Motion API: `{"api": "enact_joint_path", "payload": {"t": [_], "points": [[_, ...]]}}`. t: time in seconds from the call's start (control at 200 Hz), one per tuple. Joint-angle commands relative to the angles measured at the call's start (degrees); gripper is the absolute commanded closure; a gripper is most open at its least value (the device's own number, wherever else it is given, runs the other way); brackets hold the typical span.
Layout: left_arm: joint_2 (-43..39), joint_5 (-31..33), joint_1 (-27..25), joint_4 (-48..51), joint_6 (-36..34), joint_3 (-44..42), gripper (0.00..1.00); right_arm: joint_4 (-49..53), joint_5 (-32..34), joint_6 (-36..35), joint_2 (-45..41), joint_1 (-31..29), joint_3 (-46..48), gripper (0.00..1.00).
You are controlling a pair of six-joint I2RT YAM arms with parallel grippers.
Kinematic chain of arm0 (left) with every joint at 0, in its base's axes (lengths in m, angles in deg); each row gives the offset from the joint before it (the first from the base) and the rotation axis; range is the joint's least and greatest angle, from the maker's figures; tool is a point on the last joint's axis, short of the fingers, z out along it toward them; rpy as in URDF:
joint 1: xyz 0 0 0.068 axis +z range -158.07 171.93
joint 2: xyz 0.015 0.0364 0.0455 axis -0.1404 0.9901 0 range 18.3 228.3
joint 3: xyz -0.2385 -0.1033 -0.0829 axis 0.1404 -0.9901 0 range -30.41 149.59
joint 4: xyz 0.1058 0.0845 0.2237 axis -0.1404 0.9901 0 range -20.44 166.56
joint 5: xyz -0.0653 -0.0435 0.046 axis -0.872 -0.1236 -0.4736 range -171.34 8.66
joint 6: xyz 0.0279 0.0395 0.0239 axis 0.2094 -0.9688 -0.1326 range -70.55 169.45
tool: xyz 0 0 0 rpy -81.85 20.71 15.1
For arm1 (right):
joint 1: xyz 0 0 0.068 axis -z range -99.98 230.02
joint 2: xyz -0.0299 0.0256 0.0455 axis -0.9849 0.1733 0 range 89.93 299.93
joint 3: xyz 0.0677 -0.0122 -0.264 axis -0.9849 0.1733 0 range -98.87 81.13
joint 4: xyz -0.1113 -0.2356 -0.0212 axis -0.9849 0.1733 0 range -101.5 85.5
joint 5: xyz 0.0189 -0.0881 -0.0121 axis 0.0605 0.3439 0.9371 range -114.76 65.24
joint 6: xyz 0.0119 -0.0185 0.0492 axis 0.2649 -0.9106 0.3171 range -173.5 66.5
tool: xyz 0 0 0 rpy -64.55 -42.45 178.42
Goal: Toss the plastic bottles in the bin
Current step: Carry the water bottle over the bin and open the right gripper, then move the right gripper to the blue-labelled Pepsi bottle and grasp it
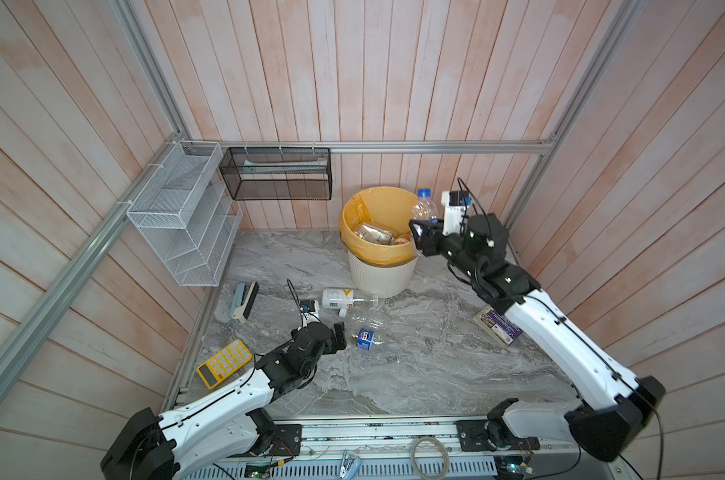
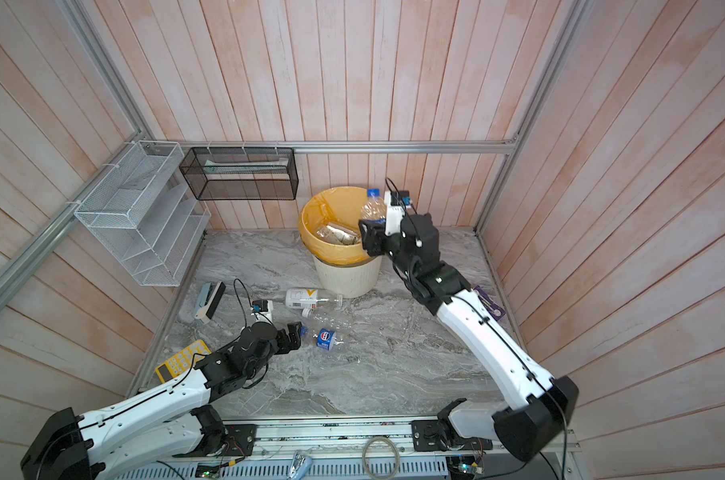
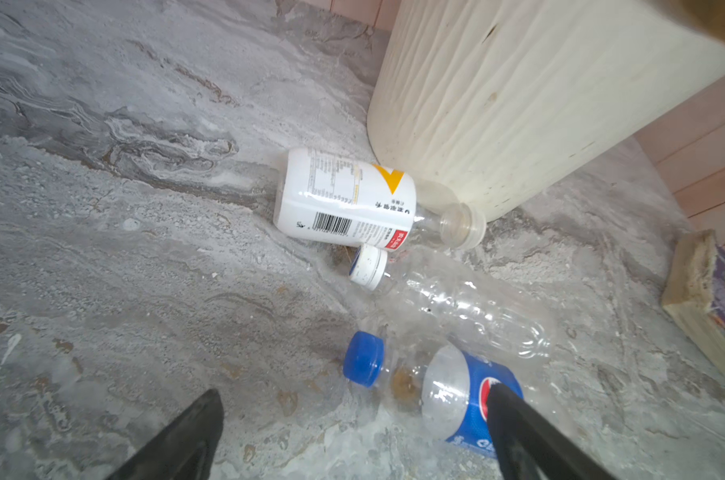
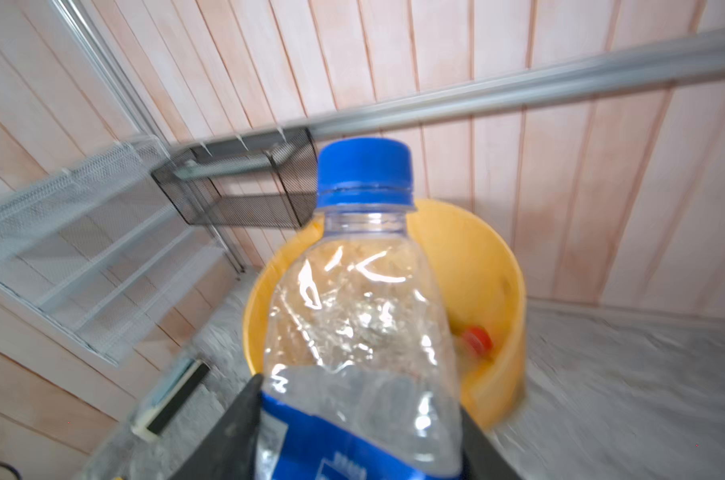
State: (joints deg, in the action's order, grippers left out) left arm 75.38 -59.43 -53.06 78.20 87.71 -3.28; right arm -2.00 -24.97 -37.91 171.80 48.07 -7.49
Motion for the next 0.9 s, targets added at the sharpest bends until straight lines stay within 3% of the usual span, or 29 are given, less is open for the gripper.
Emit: {"api": "enact_joint_path", "payload": {"t": [0.0,0.08,0.205,0.285,0.435,0.525,0.72,0.895], "points": [[1.34,-4.17,0.26,1.51,0.50,1.95,0.00,12.19,-5.64,-3.64,8.59,1.95,-10.20,0.17],[1.68,-4.73,0.30,1.37,0.58,1.89,0.00,14.76,-4.30,-4.00,11.31,2.84,-14.24,0.07],[1.03,-4.60,0.32,1.64,0.84,1.48,0.00,12.14,-1.51,-3.76,8.01,3.30,-11.77,0.00],[0.17,-4.33,0.34,1.55,1.03,1.07,0.01,10.64,0.84,-3.73,4.89,3.56,-9.08,0.00],[-1.78,-2.66,0.35,2.09,1.19,0.50,0.01,6.06,1.70,-4.37,-3.57,3.53,1.88,0.00],[-4.17,-0.46,0.37,3.16,2.13,-0.18,0.00,1.17,-0.94,-4.74,-10.66,3.20,13.93,0.00],[-11.61,4.64,0.62,4.93,5.83,-3.53,0.00,-5.56,2.54,-7.10,-21.57,-7.93,41.06,0.01],[-15.56,5.63,2.61,7.80,8.16,-5.05,0.00,-11.45,6.68,-6.19,-22.73,-20.12,52.50,0.02]]}}
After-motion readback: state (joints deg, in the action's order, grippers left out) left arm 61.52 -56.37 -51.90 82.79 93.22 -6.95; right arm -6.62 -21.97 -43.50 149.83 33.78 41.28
